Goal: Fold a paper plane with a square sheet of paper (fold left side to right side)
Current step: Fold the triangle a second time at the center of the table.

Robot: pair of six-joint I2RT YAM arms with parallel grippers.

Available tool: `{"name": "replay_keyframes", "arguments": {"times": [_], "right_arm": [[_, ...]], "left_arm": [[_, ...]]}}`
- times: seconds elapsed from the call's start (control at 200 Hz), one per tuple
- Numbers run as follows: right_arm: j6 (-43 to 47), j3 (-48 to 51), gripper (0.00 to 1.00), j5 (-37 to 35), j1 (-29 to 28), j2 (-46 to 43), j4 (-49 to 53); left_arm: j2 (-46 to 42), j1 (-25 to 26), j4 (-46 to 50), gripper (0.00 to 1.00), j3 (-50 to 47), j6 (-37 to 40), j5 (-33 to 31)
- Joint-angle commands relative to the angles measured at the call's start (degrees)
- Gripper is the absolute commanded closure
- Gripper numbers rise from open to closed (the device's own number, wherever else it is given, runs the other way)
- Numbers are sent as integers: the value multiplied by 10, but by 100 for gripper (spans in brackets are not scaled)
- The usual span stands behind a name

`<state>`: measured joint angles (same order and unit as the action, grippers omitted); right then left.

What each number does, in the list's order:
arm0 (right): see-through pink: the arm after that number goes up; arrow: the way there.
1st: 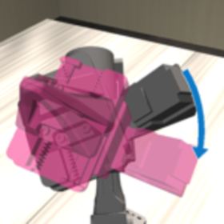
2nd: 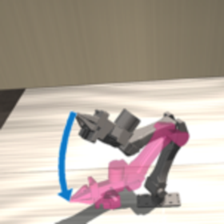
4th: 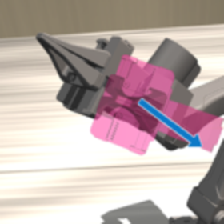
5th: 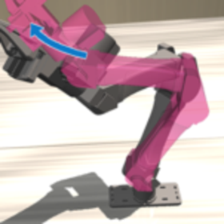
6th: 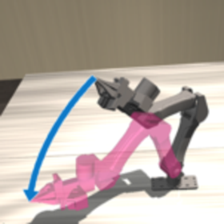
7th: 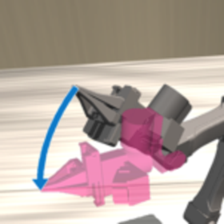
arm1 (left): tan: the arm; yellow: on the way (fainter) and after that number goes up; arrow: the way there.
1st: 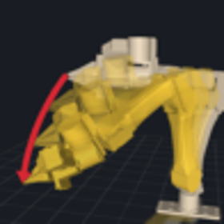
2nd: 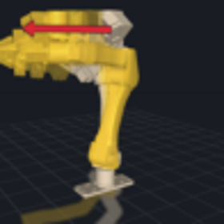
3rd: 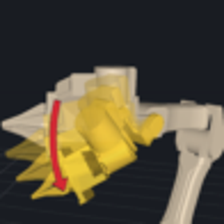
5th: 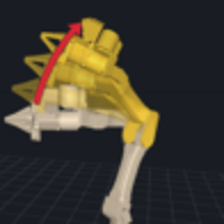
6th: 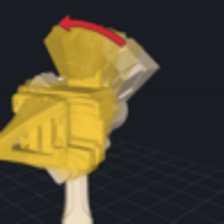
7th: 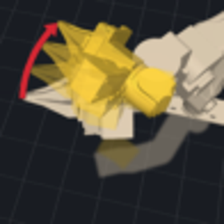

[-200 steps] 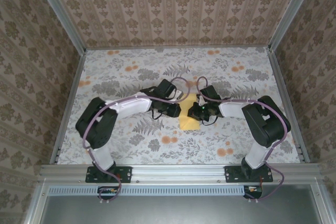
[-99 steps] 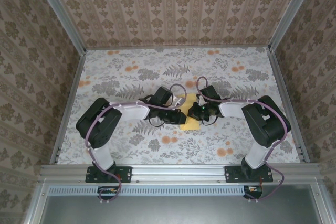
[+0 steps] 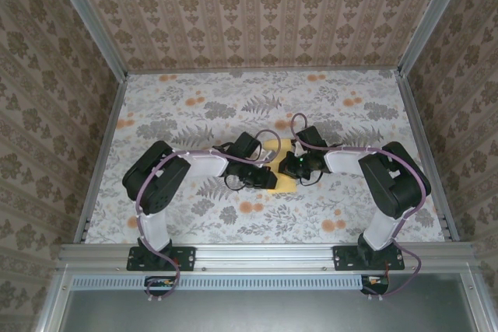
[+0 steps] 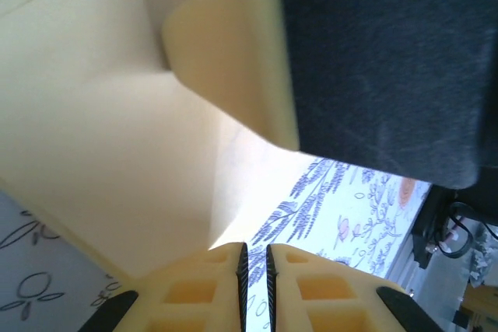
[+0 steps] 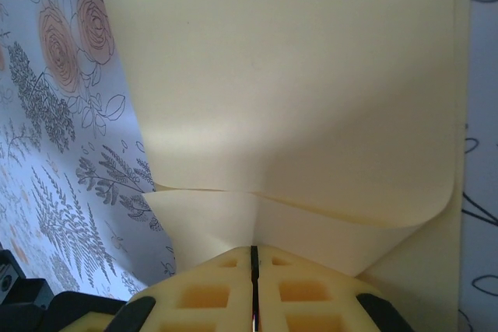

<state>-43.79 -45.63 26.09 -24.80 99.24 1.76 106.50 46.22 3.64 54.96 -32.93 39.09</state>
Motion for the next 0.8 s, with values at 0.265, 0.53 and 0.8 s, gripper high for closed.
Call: {"name": "replay_keyframes", "arguments": {"times": [0.265, 0.53, 0.8], "right_arm": [[16, -4, 91, -31, -2, 13, 61], [17, 9, 96, 8, 3, -7, 4], [41, 36, 99, 41, -9, -72, -31]], "left_arm": [[9, 1, 42, 85, 5, 23, -60], [7, -2, 28, 92, -23, 17, -61], [9, -1, 2, 99, -44, 15, -54]]}}
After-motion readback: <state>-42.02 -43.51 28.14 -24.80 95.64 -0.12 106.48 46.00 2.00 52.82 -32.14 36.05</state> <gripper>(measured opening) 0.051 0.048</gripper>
